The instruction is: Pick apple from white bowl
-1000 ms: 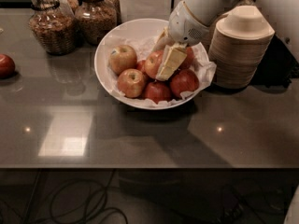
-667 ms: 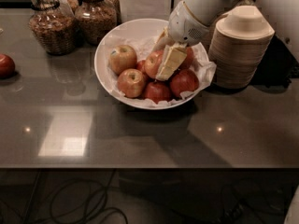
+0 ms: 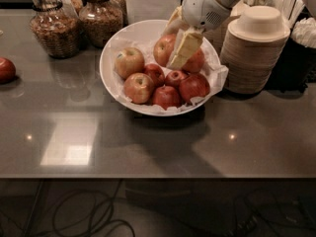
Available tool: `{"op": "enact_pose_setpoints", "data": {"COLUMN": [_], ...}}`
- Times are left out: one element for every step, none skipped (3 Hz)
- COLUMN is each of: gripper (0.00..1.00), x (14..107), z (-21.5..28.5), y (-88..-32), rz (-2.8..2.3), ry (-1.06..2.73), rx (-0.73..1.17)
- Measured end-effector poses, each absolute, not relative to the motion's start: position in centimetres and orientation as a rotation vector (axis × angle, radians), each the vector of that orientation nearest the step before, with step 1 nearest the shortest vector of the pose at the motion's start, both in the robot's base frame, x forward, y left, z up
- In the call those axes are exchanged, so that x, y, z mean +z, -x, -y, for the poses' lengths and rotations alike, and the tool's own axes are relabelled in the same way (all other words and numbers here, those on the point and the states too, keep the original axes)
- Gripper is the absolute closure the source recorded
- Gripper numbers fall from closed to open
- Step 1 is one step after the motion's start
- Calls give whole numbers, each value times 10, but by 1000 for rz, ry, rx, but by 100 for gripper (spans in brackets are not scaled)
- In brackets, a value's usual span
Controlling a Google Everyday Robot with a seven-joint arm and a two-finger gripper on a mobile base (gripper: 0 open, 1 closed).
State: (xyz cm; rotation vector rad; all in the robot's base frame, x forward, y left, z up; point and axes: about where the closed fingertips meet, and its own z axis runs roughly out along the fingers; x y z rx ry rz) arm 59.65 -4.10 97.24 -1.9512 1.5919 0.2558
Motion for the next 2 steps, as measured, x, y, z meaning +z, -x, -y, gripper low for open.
{"op": "enact_pose_setpoints", "data": {"gripper": [100,100], "x": [1008,1010], "z": [47,47], "y": [-594,-595], "rz": [-1543,-1541], "ry": [1932,1930], "rx": [189,187]}}
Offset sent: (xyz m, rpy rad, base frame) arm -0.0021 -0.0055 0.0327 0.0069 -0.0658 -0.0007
